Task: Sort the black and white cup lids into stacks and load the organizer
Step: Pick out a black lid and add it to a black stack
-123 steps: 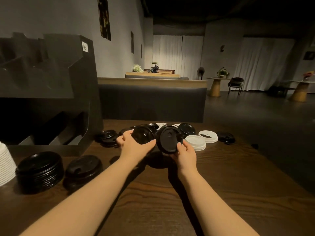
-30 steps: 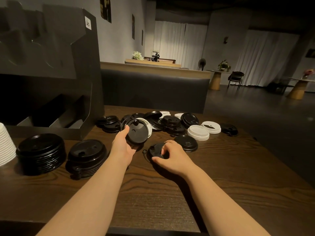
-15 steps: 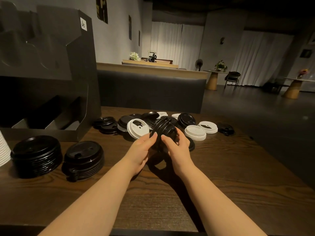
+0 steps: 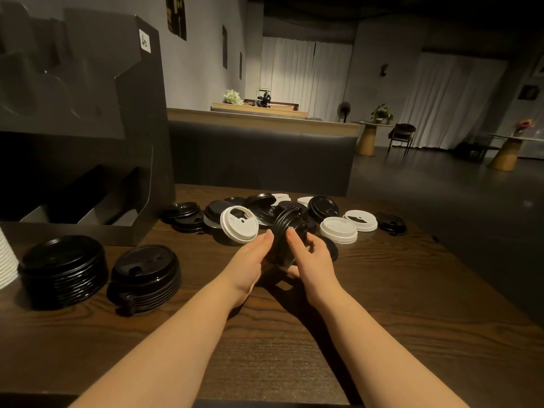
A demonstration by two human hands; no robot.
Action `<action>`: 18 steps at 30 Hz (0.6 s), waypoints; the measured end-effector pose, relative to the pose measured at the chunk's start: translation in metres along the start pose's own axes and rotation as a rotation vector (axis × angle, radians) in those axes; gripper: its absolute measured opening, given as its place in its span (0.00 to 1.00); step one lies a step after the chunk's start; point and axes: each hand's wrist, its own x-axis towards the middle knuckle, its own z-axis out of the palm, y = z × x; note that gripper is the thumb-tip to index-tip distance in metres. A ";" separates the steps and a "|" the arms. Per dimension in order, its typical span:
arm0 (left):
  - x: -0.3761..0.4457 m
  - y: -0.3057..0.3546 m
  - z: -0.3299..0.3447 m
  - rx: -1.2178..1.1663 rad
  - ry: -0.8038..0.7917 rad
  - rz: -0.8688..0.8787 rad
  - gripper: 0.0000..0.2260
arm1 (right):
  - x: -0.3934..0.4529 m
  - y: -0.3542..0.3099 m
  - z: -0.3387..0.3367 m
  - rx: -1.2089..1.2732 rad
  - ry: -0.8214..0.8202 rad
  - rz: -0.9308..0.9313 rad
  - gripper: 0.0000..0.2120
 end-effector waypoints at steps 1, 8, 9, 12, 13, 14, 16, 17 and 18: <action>0.000 -0.001 0.002 0.046 -0.012 0.018 0.16 | 0.000 0.000 0.001 0.004 -0.004 0.007 0.07; 0.001 0.004 0.001 -0.154 0.146 0.022 0.10 | 0.009 0.000 0.004 0.208 -0.001 0.198 0.21; 0.001 0.006 0.000 -0.205 0.136 -0.003 0.11 | 0.009 0.000 0.003 0.219 -0.014 0.233 0.22; 0.004 0.004 -0.002 -0.089 0.168 0.004 0.09 | 0.005 0.003 0.001 0.057 -0.058 0.129 0.14; 0.004 0.005 0.000 -0.029 0.198 0.014 0.11 | 0.002 0.002 0.000 0.000 -0.024 0.071 0.13; 0.005 0.007 0.001 0.015 0.228 0.010 0.14 | 0.002 0.002 0.000 -0.058 0.008 0.015 0.14; 0.006 0.014 0.003 0.056 0.281 -0.041 0.20 | 0.003 -0.001 0.001 -0.180 0.008 -0.056 0.18; 0.007 0.019 0.001 0.085 0.311 -0.066 0.20 | 0.005 -0.003 0.002 -0.203 -0.017 -0.051 0.21; 0.008 0.023 -0.002 0.117 0.340 -0.092 0.19 | 0.006 -0.006 0.005 -0.174 -0.047 -0.022 0.24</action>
